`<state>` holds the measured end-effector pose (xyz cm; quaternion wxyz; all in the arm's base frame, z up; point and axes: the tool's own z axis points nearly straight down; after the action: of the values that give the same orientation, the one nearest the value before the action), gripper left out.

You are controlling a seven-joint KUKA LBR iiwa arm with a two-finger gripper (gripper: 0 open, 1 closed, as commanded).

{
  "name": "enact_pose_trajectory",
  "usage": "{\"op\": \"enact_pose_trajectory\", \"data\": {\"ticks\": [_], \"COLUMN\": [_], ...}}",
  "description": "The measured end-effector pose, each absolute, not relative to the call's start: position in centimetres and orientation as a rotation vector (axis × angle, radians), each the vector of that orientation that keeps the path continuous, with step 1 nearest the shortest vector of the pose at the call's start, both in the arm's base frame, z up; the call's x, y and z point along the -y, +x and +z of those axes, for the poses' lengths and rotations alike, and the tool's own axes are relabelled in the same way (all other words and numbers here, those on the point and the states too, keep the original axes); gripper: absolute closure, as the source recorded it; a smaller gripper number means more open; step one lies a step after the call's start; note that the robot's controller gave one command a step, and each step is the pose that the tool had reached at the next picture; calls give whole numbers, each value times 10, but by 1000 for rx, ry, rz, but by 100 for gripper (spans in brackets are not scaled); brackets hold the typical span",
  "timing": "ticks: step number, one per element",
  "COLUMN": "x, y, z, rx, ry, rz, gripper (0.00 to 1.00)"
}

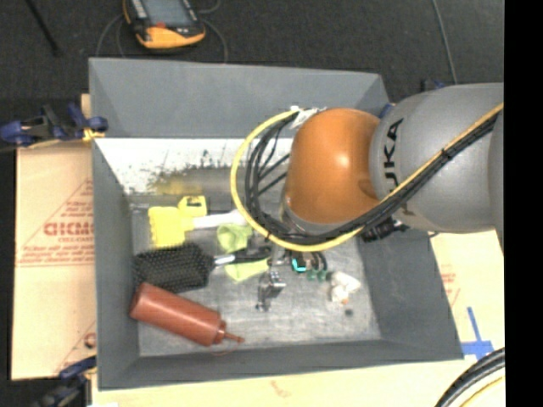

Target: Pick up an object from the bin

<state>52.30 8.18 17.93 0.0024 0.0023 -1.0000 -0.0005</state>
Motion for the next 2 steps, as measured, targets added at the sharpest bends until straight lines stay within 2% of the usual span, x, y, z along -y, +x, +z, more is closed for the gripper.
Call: {"op": "enact_pose_trajectory", "data": {"ticks": [1,2], "x": [-81,-146], "y": [525,560], "z": [183,158], "rx": [3145,3147], "ry": [3,-58], "rz": [-2,-3], "gripper": [0,0]}}
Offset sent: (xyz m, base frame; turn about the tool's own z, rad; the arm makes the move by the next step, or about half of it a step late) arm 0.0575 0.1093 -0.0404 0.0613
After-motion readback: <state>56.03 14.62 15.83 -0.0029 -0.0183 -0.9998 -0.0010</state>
